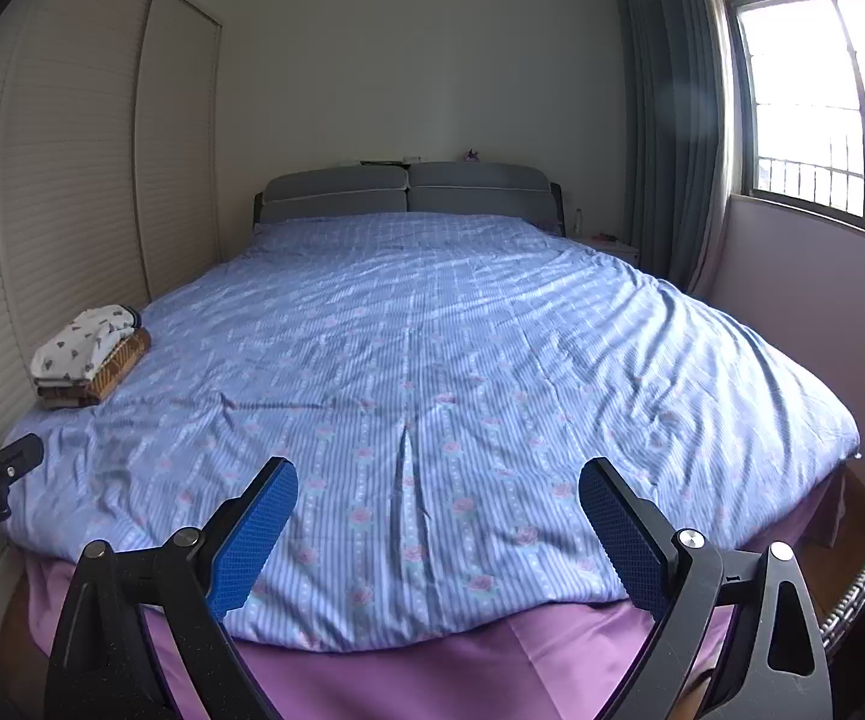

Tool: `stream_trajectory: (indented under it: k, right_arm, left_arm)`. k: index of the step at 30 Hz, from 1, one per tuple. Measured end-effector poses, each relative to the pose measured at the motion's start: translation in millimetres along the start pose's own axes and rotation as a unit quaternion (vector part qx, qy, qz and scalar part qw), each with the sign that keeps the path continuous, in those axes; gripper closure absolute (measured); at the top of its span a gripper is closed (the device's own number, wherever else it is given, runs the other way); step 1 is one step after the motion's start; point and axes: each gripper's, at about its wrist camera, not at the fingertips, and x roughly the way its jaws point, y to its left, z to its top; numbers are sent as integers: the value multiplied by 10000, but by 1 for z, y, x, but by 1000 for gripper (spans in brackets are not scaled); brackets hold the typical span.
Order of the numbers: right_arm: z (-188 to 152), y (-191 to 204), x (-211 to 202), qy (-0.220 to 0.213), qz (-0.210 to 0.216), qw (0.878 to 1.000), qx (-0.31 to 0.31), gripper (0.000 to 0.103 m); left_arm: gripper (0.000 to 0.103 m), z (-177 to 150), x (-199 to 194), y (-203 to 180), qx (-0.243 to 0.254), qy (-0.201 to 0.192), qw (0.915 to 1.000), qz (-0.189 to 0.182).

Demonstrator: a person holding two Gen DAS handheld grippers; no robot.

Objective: Fold small clothes

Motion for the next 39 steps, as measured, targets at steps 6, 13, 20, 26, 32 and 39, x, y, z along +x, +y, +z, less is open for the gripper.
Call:
stream_trajectory:
  k: [6, 13, 20, 26, 32, 39]
  right_arm:
    - [1, 0, 0, -17, 60, 10000, 16, 7]
    - [0, 1, 0, 10, 56, 10000, 23, 7]
    - [-1, 1, 0, 35, 65, 10000, 27, 7]
    - [-1, 0, 1, 46, 70, 10000, 29, 7]
    - [-2, 1, 2, 53, 76, 10000, 12, 7]
    - [-3, 1, 2, 50, 87, 9999, 16, 7]
  left_arm:
    - [0, 0, 1, 0, -12, 51, 10000, -39]
    - [0, -1, 0, -1, -16, 46, 10000, -49]
    - [0, -1, 0, -1, -18, 48, 10000, -48]
    - [0, -1, 0, 0, -15, 42, 10000, -55]
    - [0, 0, -1, 0, -25, 45, 10000, -58]
    - [0, -2, -4, -3, -43, 26, 9999, -92]
